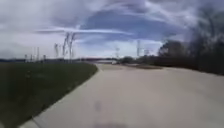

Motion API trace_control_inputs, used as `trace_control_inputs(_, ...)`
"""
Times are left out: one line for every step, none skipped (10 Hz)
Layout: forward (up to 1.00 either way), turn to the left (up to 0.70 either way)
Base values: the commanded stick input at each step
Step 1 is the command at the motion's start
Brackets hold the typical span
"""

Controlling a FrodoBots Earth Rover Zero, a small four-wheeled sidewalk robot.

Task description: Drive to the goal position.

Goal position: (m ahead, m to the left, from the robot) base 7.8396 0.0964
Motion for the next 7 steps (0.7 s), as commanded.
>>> trace_control_inputs(1.00, 0.01)
trace_control_inputs(1.00, 0.01)
trace_control_inputs(1.00, 0.01)
trace_control_inputs(1.00, 0.01)
trace_control_inputs(1.00, 0.01)
trace_control_inputs(1.00, 0.01)
trace_control_inputs(1.00, 0.01)
